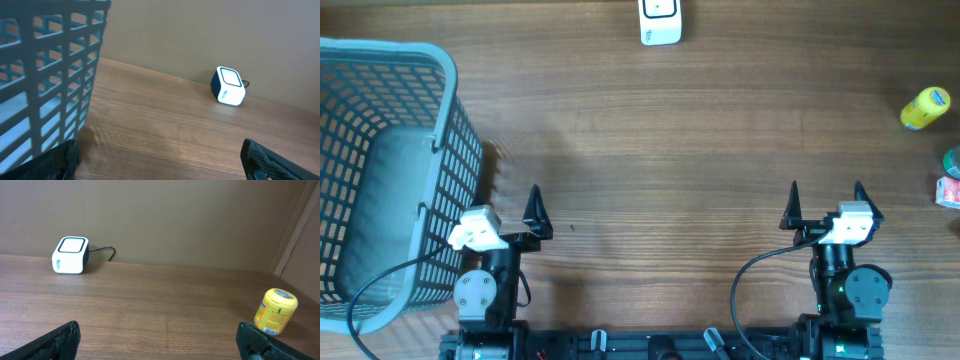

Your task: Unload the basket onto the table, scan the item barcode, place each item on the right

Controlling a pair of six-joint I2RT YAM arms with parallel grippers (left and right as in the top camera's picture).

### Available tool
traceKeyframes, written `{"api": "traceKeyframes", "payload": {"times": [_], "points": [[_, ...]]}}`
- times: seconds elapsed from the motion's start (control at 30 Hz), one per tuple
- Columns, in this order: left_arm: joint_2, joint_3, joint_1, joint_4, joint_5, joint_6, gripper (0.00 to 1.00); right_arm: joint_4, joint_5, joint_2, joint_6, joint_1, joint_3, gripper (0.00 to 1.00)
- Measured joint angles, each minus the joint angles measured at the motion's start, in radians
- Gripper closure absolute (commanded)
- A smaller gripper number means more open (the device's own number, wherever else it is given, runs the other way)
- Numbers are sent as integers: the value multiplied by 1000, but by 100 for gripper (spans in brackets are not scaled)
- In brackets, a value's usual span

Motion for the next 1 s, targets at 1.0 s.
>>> {"api": "traceKeyframes", "payload": {"times": [1.0], "points": [[34, 0, 0, -1, 33, 6, 0, 0, 0, 0, 0, 0, 0, 0]]}}
